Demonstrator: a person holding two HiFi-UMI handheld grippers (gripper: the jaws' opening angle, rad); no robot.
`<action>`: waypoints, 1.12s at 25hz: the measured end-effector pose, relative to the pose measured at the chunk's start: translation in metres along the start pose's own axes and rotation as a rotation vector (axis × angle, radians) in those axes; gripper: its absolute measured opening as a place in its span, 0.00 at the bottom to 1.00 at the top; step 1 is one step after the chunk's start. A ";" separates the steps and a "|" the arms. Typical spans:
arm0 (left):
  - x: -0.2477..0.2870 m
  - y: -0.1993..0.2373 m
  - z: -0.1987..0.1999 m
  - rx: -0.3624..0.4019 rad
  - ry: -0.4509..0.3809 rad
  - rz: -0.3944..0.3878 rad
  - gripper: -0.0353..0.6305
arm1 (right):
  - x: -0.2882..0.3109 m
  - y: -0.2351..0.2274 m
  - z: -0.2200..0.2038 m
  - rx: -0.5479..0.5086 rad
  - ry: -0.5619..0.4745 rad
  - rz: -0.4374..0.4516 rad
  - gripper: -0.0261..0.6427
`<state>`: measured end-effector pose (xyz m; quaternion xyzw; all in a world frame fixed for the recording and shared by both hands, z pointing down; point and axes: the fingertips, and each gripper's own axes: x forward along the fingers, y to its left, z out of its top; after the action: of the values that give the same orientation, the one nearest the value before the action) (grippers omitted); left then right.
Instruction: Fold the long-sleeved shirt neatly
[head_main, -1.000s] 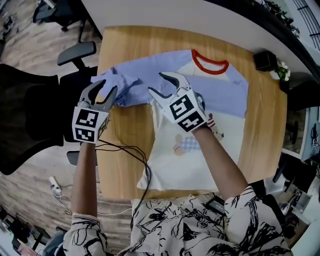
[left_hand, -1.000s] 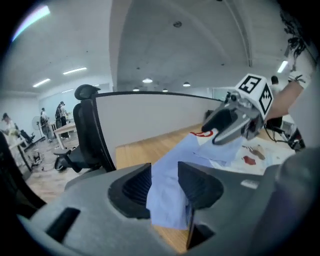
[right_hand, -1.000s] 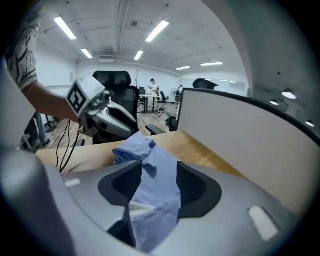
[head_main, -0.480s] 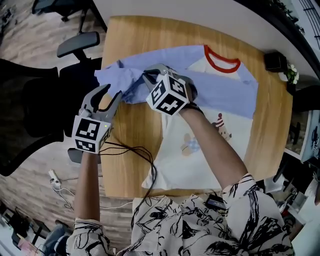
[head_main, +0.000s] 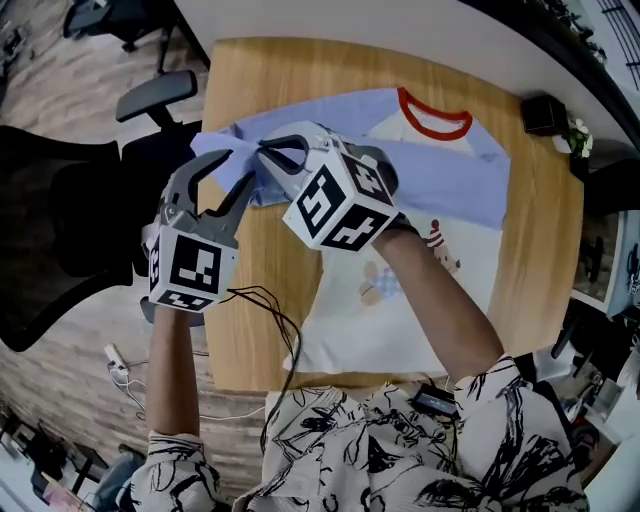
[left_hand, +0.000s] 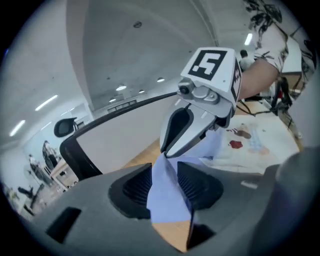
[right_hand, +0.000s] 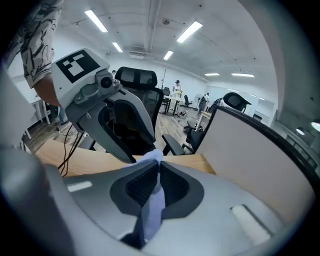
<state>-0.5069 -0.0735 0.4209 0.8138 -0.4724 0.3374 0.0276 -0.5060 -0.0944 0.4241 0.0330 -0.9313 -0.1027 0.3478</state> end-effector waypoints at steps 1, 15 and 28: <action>-0.002 0.000 0.003 0.055 0.020 0.002 0.31 | -0.004 0.002 0.008 -0.028 -0.011 0.004 0.08; -0.037 0.025 0.008 -0.033 -0.025 0.057 0.09 | 0.004 0.041 0.006 0.035 -0.077 0.164 0.41; -0.055 0.019 0.056 -0.056 -0.179 0.146 0.09 | -0.018 -0.021 0.009 -0.118 -0.059 -0.028 0.07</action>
<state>-0.5107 -0.0632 0.3403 0.8029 -0.5404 0.2510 -0.0165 -0.4991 -0.1111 0.4015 0.0226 -0.9329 -0.1634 0.3202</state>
